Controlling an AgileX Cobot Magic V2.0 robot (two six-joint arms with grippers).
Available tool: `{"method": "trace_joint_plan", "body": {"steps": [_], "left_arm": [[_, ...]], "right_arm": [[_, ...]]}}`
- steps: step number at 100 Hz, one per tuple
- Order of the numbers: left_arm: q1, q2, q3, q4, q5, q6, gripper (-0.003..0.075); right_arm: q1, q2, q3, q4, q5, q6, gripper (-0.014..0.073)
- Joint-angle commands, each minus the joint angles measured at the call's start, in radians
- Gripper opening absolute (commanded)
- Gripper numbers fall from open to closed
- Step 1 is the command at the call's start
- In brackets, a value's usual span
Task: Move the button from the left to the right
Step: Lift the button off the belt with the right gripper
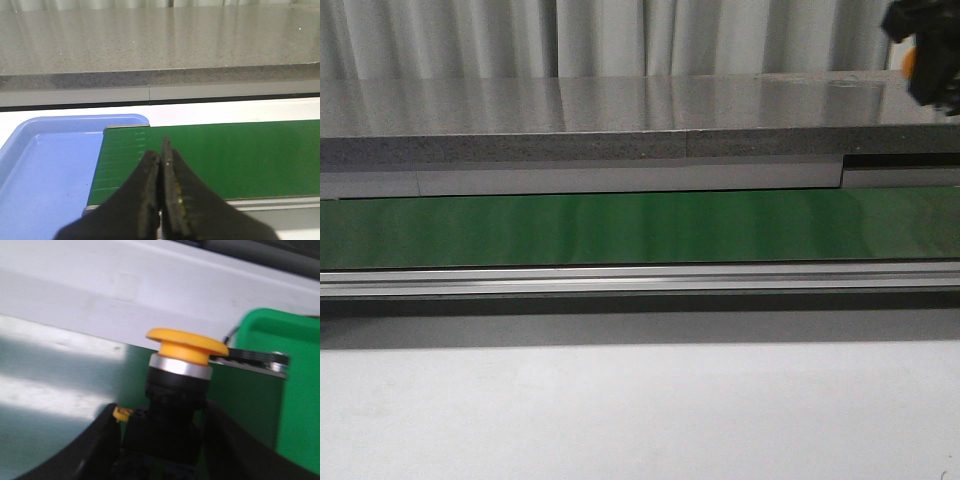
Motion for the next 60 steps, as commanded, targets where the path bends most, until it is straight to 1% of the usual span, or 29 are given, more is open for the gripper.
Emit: {"method": "trace_joint_plan", "body": {"steps": [1,15,29,43,60], "left_arm": [[-0.007,0.004,-0.026,-0.003,-0.089,-0.005,-0.0019],[-0.007,0.004,-0.026,-0.003,-0.089,-0.005,-0.0019],[-0.007,0.004,-0.026,-0.003,-0.089,-0.005,-0.0019],[-0.007,0.004,-0.026,-0.003,-0.089,-0.005,-0.0019],[-0.007,0.004,-0.026,-0.003,-0.089,-0.005,-0.0019]], "right_arm": [[-0.103,-0.044,-0.035,-0.028,-0.038,-0.031,0.0127],[-0.251,-0.024,-0.035,-0.020,-0.084,-0.058,0.0127],[-0.360,0.020,-0.035,-0.018,-0.133,-0.082,0.0127],[-0.423,0.085,-0.035,-0.002,-0.159,-0.085,0.0127],[-0.434,0.176,-0.035,0.032,-0.159,-0.094,0.0127]]}}
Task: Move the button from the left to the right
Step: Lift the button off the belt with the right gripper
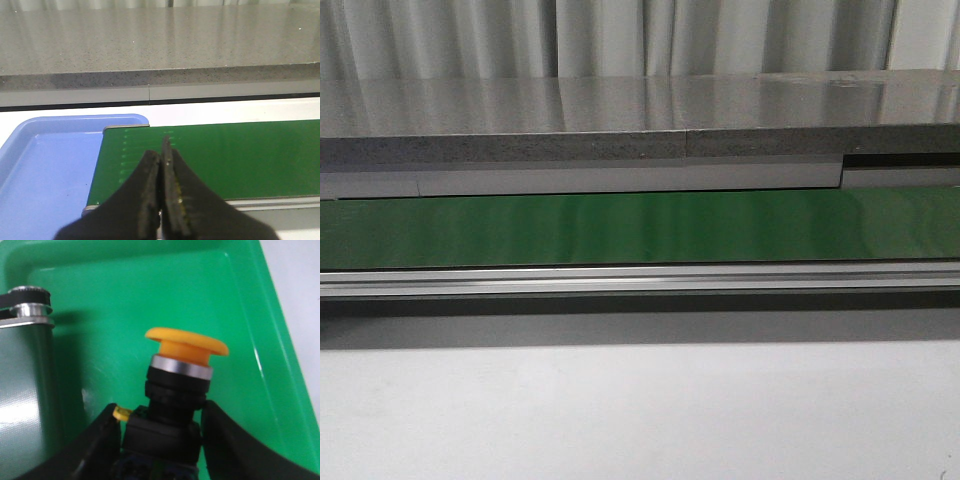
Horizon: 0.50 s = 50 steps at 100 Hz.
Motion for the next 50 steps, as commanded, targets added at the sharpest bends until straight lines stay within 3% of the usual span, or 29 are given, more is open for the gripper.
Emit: {"method": "trace_joint_plan", "body": {"steps": [1,17,50], "left_arm": [[-0.007,0.004,-0.026,-0.003,-0.089,-0.005,-0.0019],[-0.007,0.004,-0.026,-0.003,-0.089,-0.005,-0.0019],[-0.007,0.004,-0.026,-0.003,-0.089,-0.005,-0.0019]], "right_arm": [[-0.005,-0.002,-0.035,0.023,-0.056,-0.019,0.0127],[-0.003,0.061,-0.035,0.092,-0.061,-0.022,0.0127],[-0.003,0.099,-0.035,0.100,-0.057,-0.024,0.0157]]}}
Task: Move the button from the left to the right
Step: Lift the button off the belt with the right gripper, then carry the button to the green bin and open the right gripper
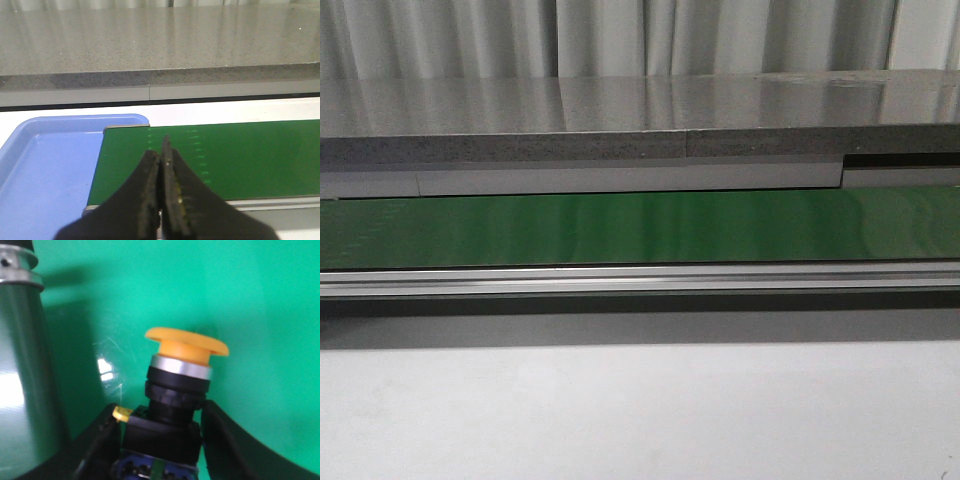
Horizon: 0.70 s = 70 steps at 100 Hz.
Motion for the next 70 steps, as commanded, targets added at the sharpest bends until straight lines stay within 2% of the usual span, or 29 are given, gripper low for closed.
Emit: {"method": "trace_joint_plan", "body": {"steps": [1,57,70], "left_arm": [[-0.007,0.004,-0.026,-0.003,-0.089,-0.005,-0.0019],[-0.007,0.004,-0.026,-0.003,-0.089,-0.005,-0.0019],[-0.007,0.004,-0.026,-0.003,-0.089,-0.005,-0.0019]], "right_arm": [[-0.003,-0.050,-0.033,0.009,-0.041,-0.012,0.0163],[-0.003,-0.050,-0.033,0.013,-0.029,0.003,0.0509],[-0.003,-0.050,-0.033,0.013,-0.028,0.010,0.0533]]}}
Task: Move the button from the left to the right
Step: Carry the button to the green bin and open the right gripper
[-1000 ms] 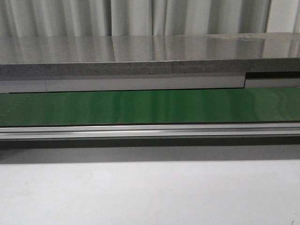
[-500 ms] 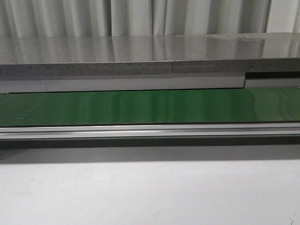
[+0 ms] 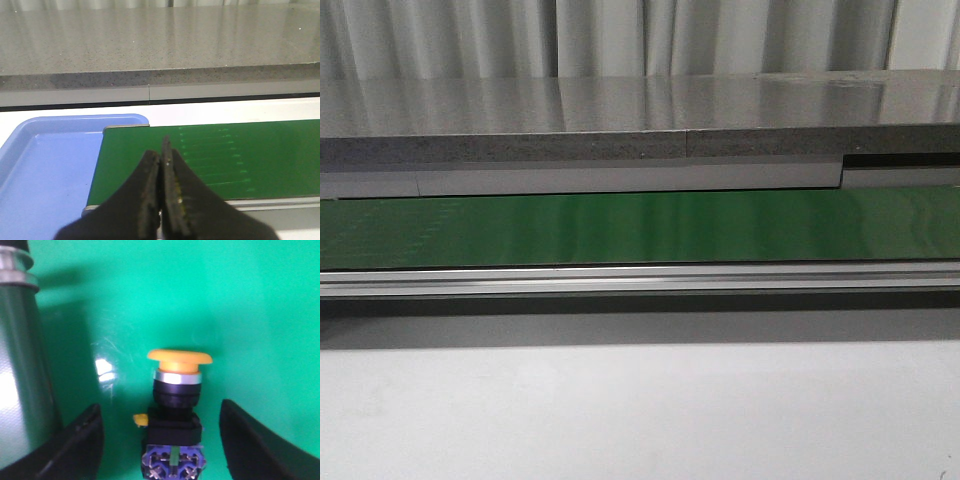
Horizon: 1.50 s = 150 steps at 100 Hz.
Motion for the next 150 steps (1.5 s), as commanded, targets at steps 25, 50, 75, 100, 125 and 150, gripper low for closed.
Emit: {"method": "trace_joint_plan", "body": {"steps": [25,50,75,100,125,150], "left_arm": [[-0.007,0.004,-0.026,-0.003,-0.089,-0.005,-0.0019],[-0.007,0.004,-0.026,-0.003,-0.089,-0.005,-0.0019],[-0.007,0.004,-0.026,-0.003,-0.089,-0.005,-0.0019],[-0.007,0.004,-0.026,-0.003,-0.089,-0.005,-0.0019],[-0.007,0.004,-0.026,-0.003,-0.089,-0.005,-0.0019],[-0.007,0.004,-0.026,-0.003,-0.089,-0.005,-0.0019]], "right_arm": [[-0.003,-0.123,-0.031,0.004,-0.039,0.048,0.0531],[0.028,-0.281,-0.026,0.106,-0.073,0.050,0.0531],[0.130,-0.474,0.066,0.110,-0.182,0.050,0.0531],[0.272,-0.722,0.326,0.106,-0.404,0.047,0.0531],[0.412,-0.975,0.636,0.106,-0.623,0.047,0.0531],[0.480,-1.233,0.847,0.121,-0.635,0.050,0.0531]]}}
